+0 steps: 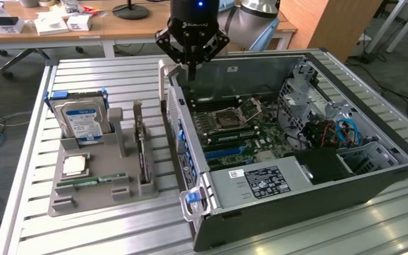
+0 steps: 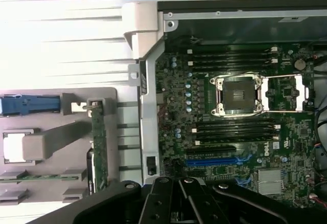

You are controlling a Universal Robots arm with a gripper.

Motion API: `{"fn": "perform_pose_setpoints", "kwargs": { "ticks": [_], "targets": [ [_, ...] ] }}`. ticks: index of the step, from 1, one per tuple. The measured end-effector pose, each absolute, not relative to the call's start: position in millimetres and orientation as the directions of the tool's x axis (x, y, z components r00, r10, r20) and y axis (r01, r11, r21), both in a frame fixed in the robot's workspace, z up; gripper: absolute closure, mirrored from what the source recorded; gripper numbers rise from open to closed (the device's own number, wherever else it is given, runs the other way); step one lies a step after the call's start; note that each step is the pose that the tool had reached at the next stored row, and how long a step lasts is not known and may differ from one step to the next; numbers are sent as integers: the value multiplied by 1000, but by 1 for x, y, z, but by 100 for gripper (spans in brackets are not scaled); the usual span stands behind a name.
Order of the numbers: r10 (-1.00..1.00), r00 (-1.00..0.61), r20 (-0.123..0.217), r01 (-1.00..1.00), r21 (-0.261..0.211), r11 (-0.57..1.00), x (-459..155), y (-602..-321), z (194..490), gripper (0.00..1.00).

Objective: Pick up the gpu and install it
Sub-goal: 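Reach for the gpu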

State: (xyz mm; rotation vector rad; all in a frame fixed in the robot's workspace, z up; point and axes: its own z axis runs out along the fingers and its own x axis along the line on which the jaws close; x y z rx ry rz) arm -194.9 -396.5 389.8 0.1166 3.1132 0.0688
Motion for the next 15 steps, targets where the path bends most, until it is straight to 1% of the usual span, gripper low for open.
{"fn": "perform_pose_setpoints", "kwargs": {
  "ticks": [15],
  "targets": [
    [75,-997,-24,74,45,996,-263,-395,385,89]
  ]
}}
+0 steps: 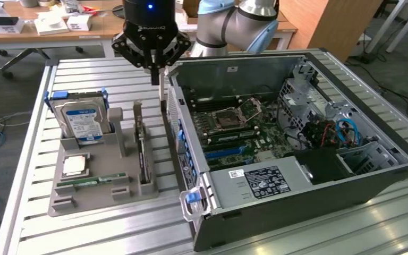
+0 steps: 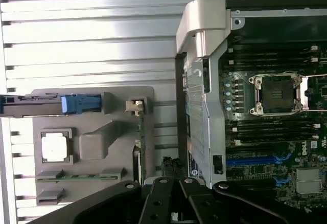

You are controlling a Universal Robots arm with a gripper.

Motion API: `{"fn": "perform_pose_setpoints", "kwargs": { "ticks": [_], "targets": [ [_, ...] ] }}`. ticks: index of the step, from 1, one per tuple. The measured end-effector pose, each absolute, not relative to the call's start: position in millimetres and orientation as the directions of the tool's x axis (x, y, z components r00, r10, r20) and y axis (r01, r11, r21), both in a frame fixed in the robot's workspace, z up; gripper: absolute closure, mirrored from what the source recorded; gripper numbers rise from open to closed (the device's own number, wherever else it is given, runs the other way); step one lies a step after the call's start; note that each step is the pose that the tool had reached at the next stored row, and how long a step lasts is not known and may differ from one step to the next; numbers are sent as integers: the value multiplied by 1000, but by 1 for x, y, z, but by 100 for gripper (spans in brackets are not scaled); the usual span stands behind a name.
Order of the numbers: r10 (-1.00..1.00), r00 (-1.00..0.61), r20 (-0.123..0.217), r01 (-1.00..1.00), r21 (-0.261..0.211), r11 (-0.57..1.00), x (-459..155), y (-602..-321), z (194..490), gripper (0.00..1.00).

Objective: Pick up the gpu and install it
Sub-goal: 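Reach for the gpu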

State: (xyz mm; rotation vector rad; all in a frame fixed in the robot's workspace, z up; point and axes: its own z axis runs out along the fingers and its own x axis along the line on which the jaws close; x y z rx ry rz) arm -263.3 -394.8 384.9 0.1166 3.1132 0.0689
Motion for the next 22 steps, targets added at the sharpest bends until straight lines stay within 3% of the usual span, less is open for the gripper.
{"fn": "perform_pose_setpoints", "kwargs": {
  "ticks": [15,22],
  "targets": [
    [75,-997,-24,74,45,996,-293,-395,383,89],
    [75,-997,-24,74,45,996,-294,-412,383,89]
  ]
}}
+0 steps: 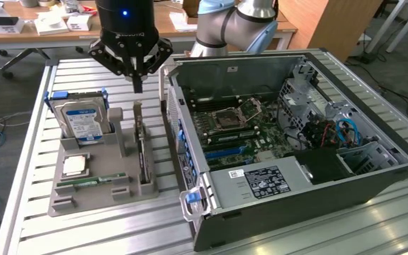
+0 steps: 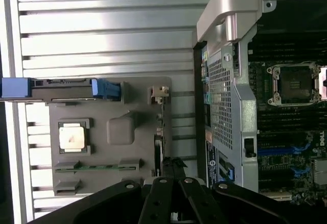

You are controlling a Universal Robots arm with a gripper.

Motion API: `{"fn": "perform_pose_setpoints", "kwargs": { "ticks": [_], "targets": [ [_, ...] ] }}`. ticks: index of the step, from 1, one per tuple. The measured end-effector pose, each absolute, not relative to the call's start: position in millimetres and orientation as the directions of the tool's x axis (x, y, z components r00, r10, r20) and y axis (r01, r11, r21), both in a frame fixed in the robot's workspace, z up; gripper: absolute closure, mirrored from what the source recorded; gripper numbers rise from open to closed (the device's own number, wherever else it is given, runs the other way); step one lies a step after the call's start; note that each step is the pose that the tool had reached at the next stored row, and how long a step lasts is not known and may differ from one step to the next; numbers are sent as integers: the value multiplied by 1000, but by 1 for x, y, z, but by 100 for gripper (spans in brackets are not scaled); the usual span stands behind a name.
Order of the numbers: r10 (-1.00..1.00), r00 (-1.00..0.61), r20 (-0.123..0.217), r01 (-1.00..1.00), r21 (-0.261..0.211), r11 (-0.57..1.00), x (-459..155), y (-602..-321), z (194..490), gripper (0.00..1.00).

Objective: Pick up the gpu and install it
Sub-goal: 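Reach for the gpu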

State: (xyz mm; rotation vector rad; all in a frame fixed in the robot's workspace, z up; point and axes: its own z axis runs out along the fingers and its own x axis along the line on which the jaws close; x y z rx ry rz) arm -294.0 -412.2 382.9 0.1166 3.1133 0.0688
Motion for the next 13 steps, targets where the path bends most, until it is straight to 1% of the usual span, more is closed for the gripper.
{"fn": "perform_pose_setpoints", "kwargs": {
  "ticks": [5,13],
  "targets": [
    [75,-997,-24,74,45,996,-296,-426,383,89],
    [75,-997,-24,74,45,996,-299,-435,383,89]
  ]
}}
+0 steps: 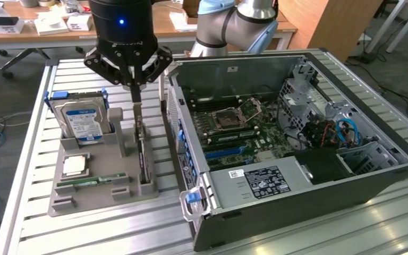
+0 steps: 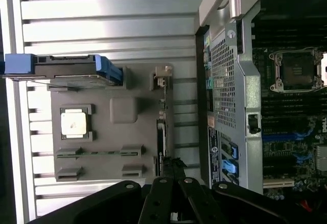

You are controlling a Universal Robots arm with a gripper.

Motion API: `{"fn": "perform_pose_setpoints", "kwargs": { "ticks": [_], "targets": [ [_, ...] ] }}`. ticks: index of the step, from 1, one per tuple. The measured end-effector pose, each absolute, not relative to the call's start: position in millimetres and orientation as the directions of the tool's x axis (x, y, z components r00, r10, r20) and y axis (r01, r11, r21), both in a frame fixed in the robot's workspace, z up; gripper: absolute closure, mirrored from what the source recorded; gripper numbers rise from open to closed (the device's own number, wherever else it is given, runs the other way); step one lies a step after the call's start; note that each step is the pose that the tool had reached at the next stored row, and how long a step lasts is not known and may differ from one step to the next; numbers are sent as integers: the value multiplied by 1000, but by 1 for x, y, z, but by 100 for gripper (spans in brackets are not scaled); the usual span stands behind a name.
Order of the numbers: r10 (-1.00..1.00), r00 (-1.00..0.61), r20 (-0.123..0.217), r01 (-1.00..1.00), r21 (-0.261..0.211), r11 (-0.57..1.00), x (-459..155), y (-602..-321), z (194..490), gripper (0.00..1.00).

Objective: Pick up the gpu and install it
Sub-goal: 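Reach for the gpu, then pick up the gpu and move the gpu toward the slot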

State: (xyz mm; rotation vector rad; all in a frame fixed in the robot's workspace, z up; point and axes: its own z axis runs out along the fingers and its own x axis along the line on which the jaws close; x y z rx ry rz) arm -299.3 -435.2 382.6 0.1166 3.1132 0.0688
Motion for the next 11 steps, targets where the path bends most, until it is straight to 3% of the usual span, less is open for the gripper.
{"fn": "perform_pose_setpoints", "kwargs": {
  "ticks": [11],
  "targets": [
    [75,-997,-24,74,45,996,-307,-436,382,89]
  ]
}}
